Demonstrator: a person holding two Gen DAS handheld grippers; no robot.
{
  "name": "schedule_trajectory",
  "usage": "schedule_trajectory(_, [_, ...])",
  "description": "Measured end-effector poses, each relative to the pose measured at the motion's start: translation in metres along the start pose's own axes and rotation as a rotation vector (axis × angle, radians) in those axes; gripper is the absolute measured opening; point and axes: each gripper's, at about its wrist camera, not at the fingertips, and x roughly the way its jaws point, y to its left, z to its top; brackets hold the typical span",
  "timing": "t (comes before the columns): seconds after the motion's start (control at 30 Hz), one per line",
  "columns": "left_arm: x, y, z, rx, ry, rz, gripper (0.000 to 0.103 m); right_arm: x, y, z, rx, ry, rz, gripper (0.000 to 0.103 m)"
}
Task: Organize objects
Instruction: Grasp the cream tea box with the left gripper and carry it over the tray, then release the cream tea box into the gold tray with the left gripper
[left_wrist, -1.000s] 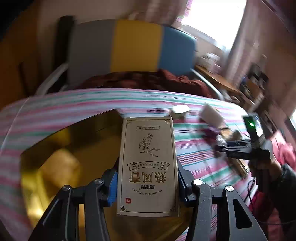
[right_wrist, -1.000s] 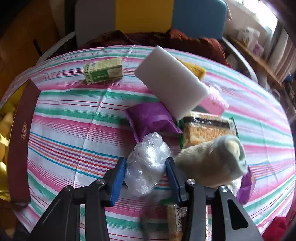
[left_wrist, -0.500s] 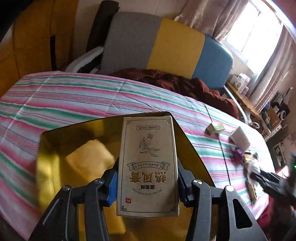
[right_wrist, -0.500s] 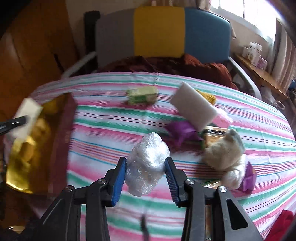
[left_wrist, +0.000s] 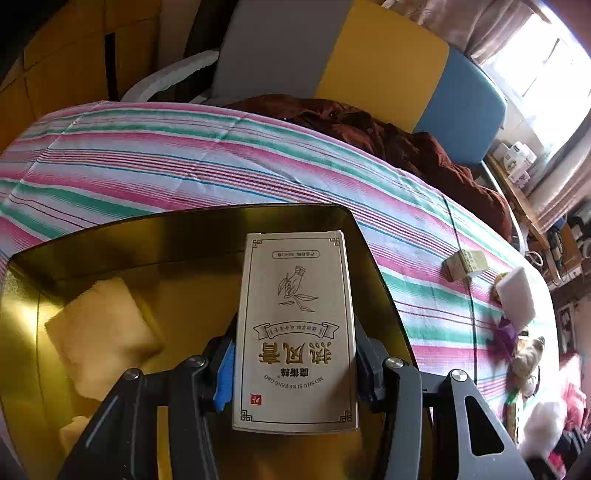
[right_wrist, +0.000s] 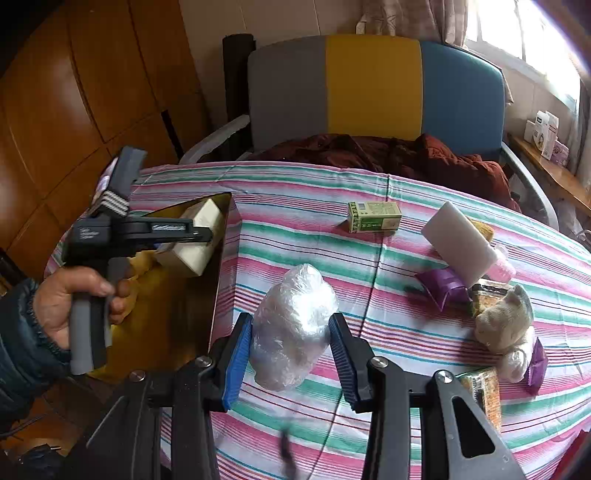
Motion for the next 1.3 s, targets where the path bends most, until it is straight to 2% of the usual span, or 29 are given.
schedule_trajectory(0.17, [0.008, -0.008, 0.003, 0.005, -0.002, 0.006, 0.052, 0.000, 0.002, -0.004, 0.003, 0.007, 0.005, 0.042])
schedule_trajectory(0.23, [0.008, -0.010, 0.003, 0.006, -0.001, -0.003, 0.055, 0.001, 0.003, -0.005, 0.001, 0.009, 0.008, 0.042])
schedule_trajectory(0.3, [0.005, -0.010, 0.001, -0.003, 0.002, -0.026, 0.071, 0.002, 0.006, -0.005, -0.005, 0.012, 0.012, 0.042])
schedule_trajectory(0.33, [0.001, -0.009, 0.001, -0.003, -0.006, -0.028, 0.074, 0.002, 0.008, -0.005, -0.009, 0.013, 0.015, 0.042])
schedule_trajectory(0.53, [-0.036, 0.002, -0.007, 0.013, -0.083, -0.042, 0.075, 0.003, 0.032, -0.003, -0.056, 0.017, 0.054, 0.042])
schedule_trajectory(0.77, [-0.094, 0.040, -0.036, 0.018, -0.210, -0.014, 0.080, 0.017, 0.094, -0.003, -0.171, 0.049, 0.180, 0.043])
schedule_trajectory(0.87, [-0.113, 0.062, -0.049, -0.007, -0.249, 0.005, 0.080, 0.022, 0.130, -0.009, -0.250, 0.071, 0.253, 0.049])
schedule_trajectory(0.97, [-0.126, 0.082, -0.056, -0.037, -0.272, 0.027, 0.081, 0.024, 0.150, -0.014, -0.291, 0.082, 0.264, 0.056])
schedule_trajectory(1.13, [-0.139, 0.104, -0.065, -0.069, -0.291, 0.062, 0.081, 0.016, 0.143, -0.015, -0.253, 0.063, 0.239, 0.060])
schedule_trajectory(1.3, [-0.143, 0.092, -0.067, -0.043, -0.302, 0.053, 0.081, 0.003, 0.113, -0.011, -0.182, 0.031, 0.176, 0.060])
